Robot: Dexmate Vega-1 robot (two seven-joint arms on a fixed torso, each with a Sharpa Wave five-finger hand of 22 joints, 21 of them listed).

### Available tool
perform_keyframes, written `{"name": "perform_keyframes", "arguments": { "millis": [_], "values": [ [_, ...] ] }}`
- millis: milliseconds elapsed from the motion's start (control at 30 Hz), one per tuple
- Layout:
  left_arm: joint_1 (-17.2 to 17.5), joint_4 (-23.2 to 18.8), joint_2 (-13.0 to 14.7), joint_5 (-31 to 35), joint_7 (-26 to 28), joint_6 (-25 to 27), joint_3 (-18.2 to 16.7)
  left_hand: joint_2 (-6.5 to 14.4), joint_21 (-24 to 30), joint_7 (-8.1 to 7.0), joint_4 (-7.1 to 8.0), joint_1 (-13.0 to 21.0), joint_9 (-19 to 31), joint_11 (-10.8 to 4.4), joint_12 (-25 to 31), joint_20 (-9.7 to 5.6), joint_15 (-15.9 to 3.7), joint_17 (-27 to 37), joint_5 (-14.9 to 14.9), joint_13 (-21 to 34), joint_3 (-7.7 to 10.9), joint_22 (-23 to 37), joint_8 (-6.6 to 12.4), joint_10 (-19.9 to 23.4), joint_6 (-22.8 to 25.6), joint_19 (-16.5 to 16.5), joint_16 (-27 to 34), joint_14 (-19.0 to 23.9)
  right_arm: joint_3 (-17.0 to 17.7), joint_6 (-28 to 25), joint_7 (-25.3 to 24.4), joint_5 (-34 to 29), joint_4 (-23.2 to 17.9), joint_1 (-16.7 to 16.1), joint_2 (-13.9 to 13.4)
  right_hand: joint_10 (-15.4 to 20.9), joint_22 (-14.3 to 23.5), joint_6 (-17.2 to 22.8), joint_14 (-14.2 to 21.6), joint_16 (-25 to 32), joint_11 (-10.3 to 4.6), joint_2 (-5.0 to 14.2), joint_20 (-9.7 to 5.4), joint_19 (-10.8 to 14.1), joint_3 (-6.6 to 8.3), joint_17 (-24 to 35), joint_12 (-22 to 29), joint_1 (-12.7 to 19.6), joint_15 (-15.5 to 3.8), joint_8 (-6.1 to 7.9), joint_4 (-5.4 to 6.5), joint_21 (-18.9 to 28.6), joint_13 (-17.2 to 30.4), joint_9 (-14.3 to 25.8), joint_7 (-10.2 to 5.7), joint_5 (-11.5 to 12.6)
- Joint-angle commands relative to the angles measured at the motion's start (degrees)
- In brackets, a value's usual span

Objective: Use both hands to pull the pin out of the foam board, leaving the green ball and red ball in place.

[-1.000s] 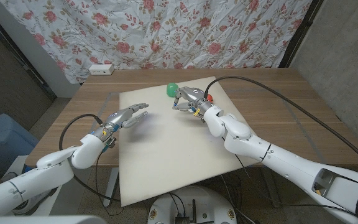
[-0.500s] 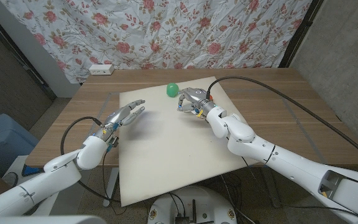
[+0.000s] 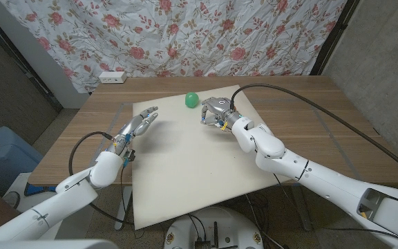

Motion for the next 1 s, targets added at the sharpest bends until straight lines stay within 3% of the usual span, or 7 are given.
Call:
{"name": "perform_keyframes", "arguments": {
  "millis": [33, 500, 1000],
  "values": [
    [-1.3, 2.5, -4.1, -4.2, 1.0, -2.5, -0.5, 4.6, -0.2, 0.38, 0.05, 0.5, 0.1, 0.19, 0.4, -4.77, -4.26, 0.0, 0.4, 0.1, 0.44, 0.1, 0.31, 0.6, 0.6, 0.6, -0.1, 0.2, -0.6, 0.8, 3.4, -4.6, 0.9, 0.9, -0.4, 0.3, 0.3, 0.4, 0.1, 0.4, -0.23, -0.33, 0.04, -0.1, 0.06, 0.1, -0.2, 0.6, -0.61, -0.06, -0.20, -0.1, 0.2, 0.1, -0.54, 0.3],
    [-3.6, 5.4, -7.3, -7.7, 1.0, -4.7, -0.5, 4.6, -0.3, 0.45, -0.23, 0.6, 0.1, 0.10, 0.4, -4.50, -3.95, 0.0, 0.3, 0.1, 0.69, 0.1, 0.25, 0.6, 0.7, 0.7, -0.2, 0.1, -0.7, 0.2, 6.3, -7.7, 2.3, 1.1, 0.5, 0.1, 0.3, 0.4, 0.2, 0.4, -0.32, -0.44, 0.10, -0.4, 0.01, 0.1, -0.3, 0.7, -0.52, -0.19, -0.22, -0.2, 0.2, 0.0, -0.54, 0.3],
    [-7.4, 11.1, -11.8, -13.1, -0.5, -9.9, 0.3, 4.5, -0.5, 0.59, -0.50, 0.6, 0.1, 0.22, 0.2, -4.28, -3.35, -0.1, 0.3, 0.1, 0.96, 0.1, 0.08, 0.4, 0.6, 0.6, -0.3, 0.0, -2.4, -0.9, 9.5, -12.2, 4.8, 2.6, 2.0, 0.3, 0.3, 0.5, 0.2, 0.4, -0.27, -0.60, 0.17, -0.5, -0.03, 0.1, -0.3, 0.9, -0.42, -0.26, -0.25, -0.2, 0.2, 0.0, -0.55, 0.4]
  ]
}}
